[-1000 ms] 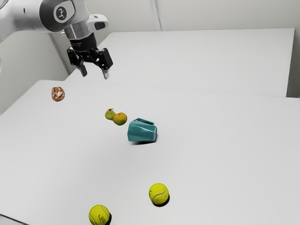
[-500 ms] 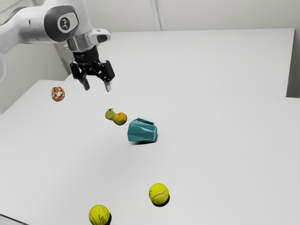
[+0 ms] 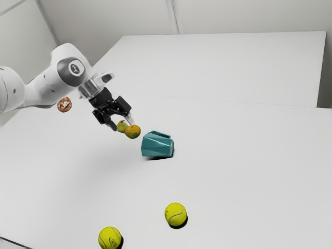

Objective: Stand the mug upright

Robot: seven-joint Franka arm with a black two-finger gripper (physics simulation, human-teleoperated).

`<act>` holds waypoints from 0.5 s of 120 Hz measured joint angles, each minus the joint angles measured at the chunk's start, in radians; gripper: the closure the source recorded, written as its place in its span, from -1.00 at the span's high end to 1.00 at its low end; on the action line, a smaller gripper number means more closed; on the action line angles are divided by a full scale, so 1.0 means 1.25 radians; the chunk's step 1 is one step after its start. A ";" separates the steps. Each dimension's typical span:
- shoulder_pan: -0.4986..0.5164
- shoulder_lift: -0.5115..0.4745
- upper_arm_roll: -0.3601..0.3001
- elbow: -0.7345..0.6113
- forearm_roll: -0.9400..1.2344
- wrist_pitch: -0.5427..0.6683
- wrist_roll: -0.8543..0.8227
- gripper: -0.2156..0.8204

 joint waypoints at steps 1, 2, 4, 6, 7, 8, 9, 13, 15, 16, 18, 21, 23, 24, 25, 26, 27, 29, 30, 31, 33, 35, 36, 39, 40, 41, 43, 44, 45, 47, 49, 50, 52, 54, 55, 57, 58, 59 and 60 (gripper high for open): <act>0.001 0.004 0.000 -0.001 -0.008 0.004 0.008 0.58; 0.002 0.008 0.000 -0.002 -0.016 0.008 0.016 0.58; 0.003 0.017 0.000 -0.004 -0.032 0.016 0.031 0.58; 0.005 0.026 0.000 -0.005 -0.047 0.022 0.046 0.58; 0.006 0.031 -0.001 -0.006 -0.055 0.026 0.054 0.58; 0.006 0.035 -0.001 -0.006 -0.062 0.029 0.061 0.58; 0.007 0.039 -0.001 -0.006 -0.070 0.032 0.069 0.58; 0.012 0.056 -0.001 -0.007 -0.100 0.043 0.099 0.58; 0.013 0.064 -0.001 -0.008 -0.114 0.047 0.114 0.58; 0.014 0.068 -0.001 -0.008 -0.121 0.050 0.121 0.58; 0.015 0.075 -0.001 -0.008 -0.133 0.054 0.136 0.58; 0.016 0.085 -0.001 -0.008 -0.151 0.060 0.156 0.58; 0.017 0.091 -0.001 -0.008 -0.162 0.063 0.170 0.58; 0.018 0.094 -0.001 -0.008 -0.167 0.065 0.176 0.58; 0.018 0.096 -0.001 -0.008 -0.173 0.066 0.183 0.58; 0.019 0.099 -0.001 -0.008 -0.178 0.068 0.189 0.58; 0.020 0.102 -0.001 -0.008 -0.183 0.069 0.196 0.58; 0.021 0.107 -0.001 -0.008 -0.192 0.072 0.208 0.58; 0.022 0.110 -0.001 -0.008 -0.196 0.073 0.214 0.58; 0.022 0.113 -0.001 -0.008 -0.201 0.074 0.220 0.58; 0.023 0.119 -0.001 -0.007 -0.209 0.077 0.232 0.58; 0.023 0.124 -0.002 -0.007 -0.216 0.079 0.244 0.58; 0.024 0.126 -0.002 -0.008 -0.220 0.080 0.250 0.58; 0.024 0.133 -0.003 -0.008 -0.231 0.082 0.267 0.58; 0.024 0.135 -0.003 -0.008 -0.234 0.083 0.272 0.58; 0.024 0.137 -0.003 -0.008 -0.237 0.084 0.277 0.58; 0.024 0.140 -0.004 -0.008 -0.242 0.085 0.287 0.58; 0.024 0.142 -0.004 -0.008 -0.244 0.086 0.293 0.58; 0.024 0.143 -0.004 -0.008 -0.247 0.086 0.297 0.58; 0.024 0.146 -0.004 -0.008 -0.252 0.086 0.307 0.58; 0.024 0.149 -0.005 -0.008 -0.257 0.087 0.316 0.58; 0.024 0.150 -0.005 -0.008 -0.259 0.087 0.320 0.58; 0.024 0.152 -0.005 -0.008 -0.263 0.086 0.329 0.58; 0.024 0.154 -0.006 -0.008 -0.267 0.085 0.338 0.58; 0.024 0.155 -0.006 -0.008 -0.269 0.085 0.342 0.58; 0.024 0.156 -0.006 -0.008 -0.273 0.084 0.350 0.58; 0.024 0.157 -0.006 -0.008 -0.275 0.083 0.354 0.58; 0.024 0.158 -0.006 -0.007 -0.276 0.083 0.358 0.58; 0.024 0.158 -0.006 -0.007 -0.278 0.082 0.362 0.58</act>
